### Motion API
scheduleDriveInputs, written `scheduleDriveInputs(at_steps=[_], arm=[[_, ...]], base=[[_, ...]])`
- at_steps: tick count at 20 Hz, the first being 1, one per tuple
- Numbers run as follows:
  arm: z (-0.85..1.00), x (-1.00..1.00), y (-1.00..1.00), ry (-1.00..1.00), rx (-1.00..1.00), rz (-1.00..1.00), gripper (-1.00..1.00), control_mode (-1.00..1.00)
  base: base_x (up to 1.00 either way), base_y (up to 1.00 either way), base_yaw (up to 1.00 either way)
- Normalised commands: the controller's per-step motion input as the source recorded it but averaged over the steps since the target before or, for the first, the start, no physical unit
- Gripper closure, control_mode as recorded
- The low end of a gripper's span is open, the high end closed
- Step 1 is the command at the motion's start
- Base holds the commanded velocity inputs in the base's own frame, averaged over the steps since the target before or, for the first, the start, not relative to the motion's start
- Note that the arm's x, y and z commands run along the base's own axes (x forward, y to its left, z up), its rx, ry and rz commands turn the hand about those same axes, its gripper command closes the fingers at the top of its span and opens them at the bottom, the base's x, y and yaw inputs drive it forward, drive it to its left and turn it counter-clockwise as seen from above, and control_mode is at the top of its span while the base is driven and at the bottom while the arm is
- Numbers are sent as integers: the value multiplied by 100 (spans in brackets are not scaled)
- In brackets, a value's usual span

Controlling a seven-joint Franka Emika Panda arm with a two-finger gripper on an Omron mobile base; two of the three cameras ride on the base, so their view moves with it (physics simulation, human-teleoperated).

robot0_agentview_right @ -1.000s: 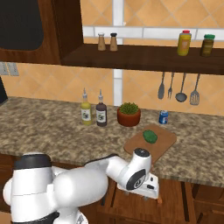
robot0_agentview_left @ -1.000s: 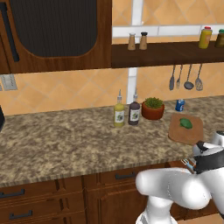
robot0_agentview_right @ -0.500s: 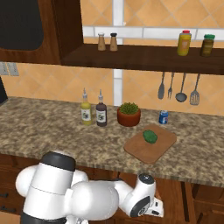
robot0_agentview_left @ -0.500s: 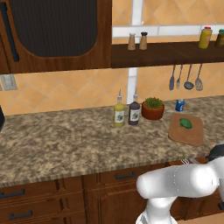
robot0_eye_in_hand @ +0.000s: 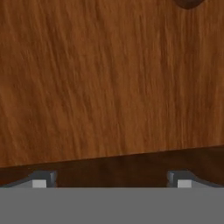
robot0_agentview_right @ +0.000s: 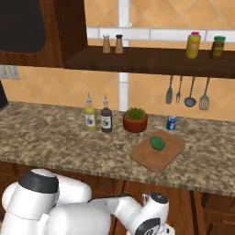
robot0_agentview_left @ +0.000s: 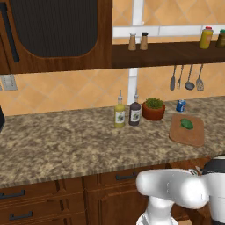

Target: Place the appropriate cutting tool for cutting the broccoli skin on the cutting board.

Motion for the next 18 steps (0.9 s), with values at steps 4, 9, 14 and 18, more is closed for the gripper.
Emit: scheduleDriveInputs(at_steps=[4, 9, 14, 18], arm=[[67, -55, -3, 4, 1, 0, -100, -100], [89, 0, -14, -11, 0, 8, -100, -100], [53, 9, -17, -24, 0, 9, -100, -100], [17, 69, -29, -5, 3, 3, -100, -100]], base=[[0, 0, 0], [0, 0, 0], [0, 0, 0], [0, 0, 0]])
